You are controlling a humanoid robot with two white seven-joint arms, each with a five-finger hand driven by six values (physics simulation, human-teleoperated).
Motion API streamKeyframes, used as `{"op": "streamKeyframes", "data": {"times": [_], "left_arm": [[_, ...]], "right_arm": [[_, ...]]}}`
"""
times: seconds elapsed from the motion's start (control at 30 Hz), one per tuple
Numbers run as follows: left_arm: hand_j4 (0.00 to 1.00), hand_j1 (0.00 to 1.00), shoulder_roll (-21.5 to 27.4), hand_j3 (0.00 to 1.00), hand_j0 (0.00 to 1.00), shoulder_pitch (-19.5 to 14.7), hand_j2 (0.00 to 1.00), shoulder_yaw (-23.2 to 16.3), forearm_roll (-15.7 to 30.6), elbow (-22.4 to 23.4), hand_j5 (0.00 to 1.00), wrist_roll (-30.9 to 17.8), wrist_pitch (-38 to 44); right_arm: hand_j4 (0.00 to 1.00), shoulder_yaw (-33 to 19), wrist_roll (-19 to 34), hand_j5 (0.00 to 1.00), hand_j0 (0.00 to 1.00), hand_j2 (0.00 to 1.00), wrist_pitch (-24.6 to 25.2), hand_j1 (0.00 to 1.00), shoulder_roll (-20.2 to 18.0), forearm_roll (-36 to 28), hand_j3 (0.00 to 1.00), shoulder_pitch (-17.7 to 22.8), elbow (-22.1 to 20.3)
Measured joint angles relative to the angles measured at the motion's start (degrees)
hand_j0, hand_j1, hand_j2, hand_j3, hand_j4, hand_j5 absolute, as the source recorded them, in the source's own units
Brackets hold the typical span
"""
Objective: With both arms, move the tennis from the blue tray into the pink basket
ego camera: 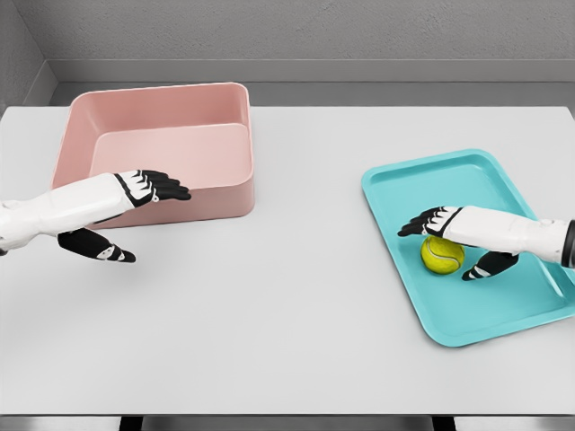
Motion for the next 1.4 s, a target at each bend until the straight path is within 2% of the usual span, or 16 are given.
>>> {"op": "streamKeyframes", "data": {"times": [1.03,1.13,1.23,1.4], "left_arm": [[1.00,1.00,0.0,1.00,1.00,0.9,1.00,-0.1,0.0,-0.1,1.00,0.0,0.0],[1.00,1.00,0.0,1.00,1.00,0.9,1.00,-0.1,0.0,-0.2,1.00,0.0,0.0],[1.00,1.00,-0.1,1.00,1.00,0.9,1.00,-0.1,0.0,-0.2,1.00,0.0,0.0],[1.00,1.00,0.0,1.00,1.00,0.9,1.00,-0.1,0.0,-0.2,1.00,0.0,0.0]], "right_arm": [[1.00,-0.1,0.6,1.00,1.00,1.00,0.0,1.00,2.7,1.0,1.00,0.4,2.6],[0.92,-0.1,0.7,0.92,0.92,0.92,0.0,0.92,2.9,1.2,0.92,0.4,2.7],[0.91,-0.1,0.7,0.91,0.91,0.91,0.0,0.91,2.9,1.2,0.91,0.4,2.8],[0.83,-0.2,0.9,0.83,0.83,0.83,0.0,0.83,3.0,1.2,0.83,0.3,3.1]]}}
